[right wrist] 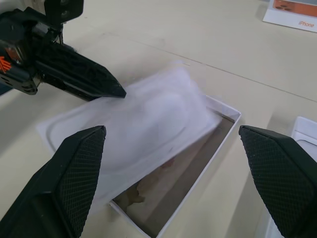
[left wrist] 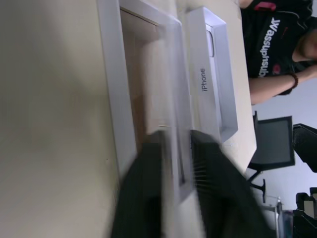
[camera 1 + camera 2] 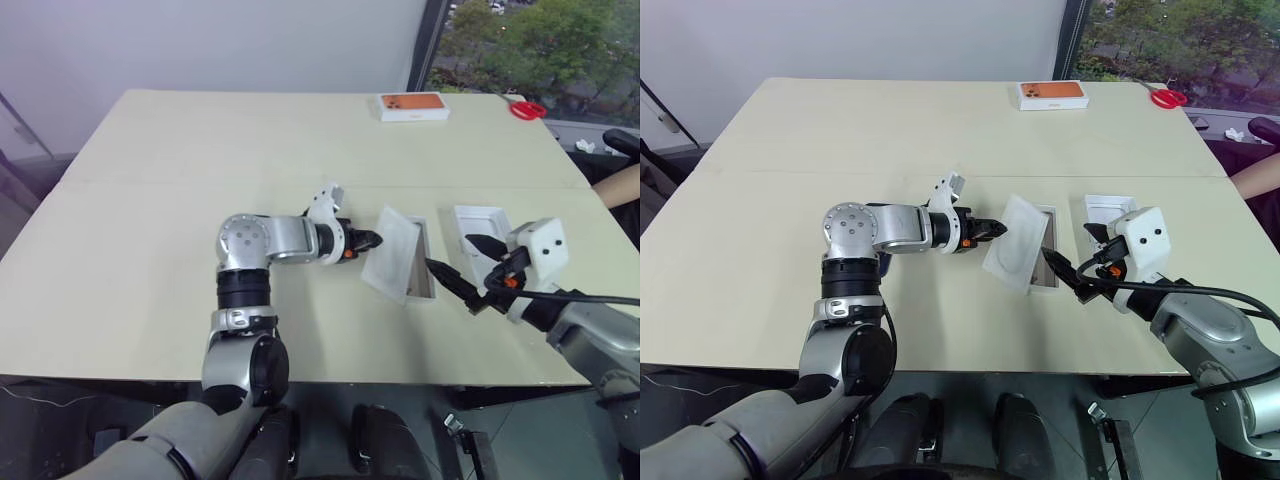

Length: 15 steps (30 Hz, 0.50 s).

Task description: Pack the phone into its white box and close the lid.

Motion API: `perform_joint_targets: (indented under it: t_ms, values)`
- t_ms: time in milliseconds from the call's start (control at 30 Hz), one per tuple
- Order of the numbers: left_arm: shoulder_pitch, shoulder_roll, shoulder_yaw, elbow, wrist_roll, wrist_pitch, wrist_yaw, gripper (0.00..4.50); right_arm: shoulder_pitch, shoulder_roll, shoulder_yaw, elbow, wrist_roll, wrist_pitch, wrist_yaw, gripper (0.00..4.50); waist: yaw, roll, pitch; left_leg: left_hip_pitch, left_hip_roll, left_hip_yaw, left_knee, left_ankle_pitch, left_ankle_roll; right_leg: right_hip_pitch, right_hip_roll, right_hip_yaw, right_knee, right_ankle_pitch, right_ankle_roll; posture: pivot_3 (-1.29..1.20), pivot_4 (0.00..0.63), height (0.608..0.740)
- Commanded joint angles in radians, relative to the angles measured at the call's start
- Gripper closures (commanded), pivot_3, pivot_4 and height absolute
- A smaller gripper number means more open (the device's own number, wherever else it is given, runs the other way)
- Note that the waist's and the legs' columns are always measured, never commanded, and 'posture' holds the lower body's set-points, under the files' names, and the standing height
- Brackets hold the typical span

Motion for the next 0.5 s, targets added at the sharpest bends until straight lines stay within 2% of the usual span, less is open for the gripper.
perform_joint_targets:
  t_ms: [33, 133, 333, 500]
  values:
    - [0.018, -0.09, -0.013, -0.005, -0.02, 0.003, -0.03, 1.61, -0.012, 0.003, -0.009, -0.029, 0.002, -0.017, -0.002, 0.0, 0.0, 0.0, 0.0, 0.0, 0.0, 0.0, 0.0, 0.0, 0.0, 0.0, 0.0, 0.0, 0.0, 0.0, 0.0, 0.0, 0.15, 0.74]
    - [0.018, -0.081, 0.002, -0.004, -0.031, 0.016, -0.042, 0.12, -0.012, 0.003, -0.007, -0.031, 0.002, -0.016, -0.004, 0.0, 0.0, 0.0, 0.0, 0.0, 0.0, 0.0, 0.0, 0.0, 0.0, 0.0, 0.0, 0.0, 0.0, 0.0, 0.0, 0.0, 0.15, 0.74]
    - [0.048, 0.038, 0.038, -0.088, -0.055, 0.066, -0.112, 0.04, -0.04, 0.002, 0.013, -0.024, 0.002, -0.007, -0.011, 0.0, -0.003, 0.0, 0.0, 0.0, 0.0, 0.0, 0.0, 0.0, 0.0, 0.0, 0.0, 0.0, 0.0, 0.0, 0.0, 0.0, 0.15, 0.74]
    - [0.125, 0.219, -0.081, -0.225, -0.021, -0.024, -0.285, 0.04, -0.062, 0.003, 0.048, -0.011, -0.007, 0.01, -0.026, 0.0, -0.007, 0.001, 0.0, 0.001, 0.001, 0.0, 0.0, 0.0, 0.0, 0.0, 0.001, 0.0, 0.001, 0.0, 0.0, 0.0, 0.15, 0.74]
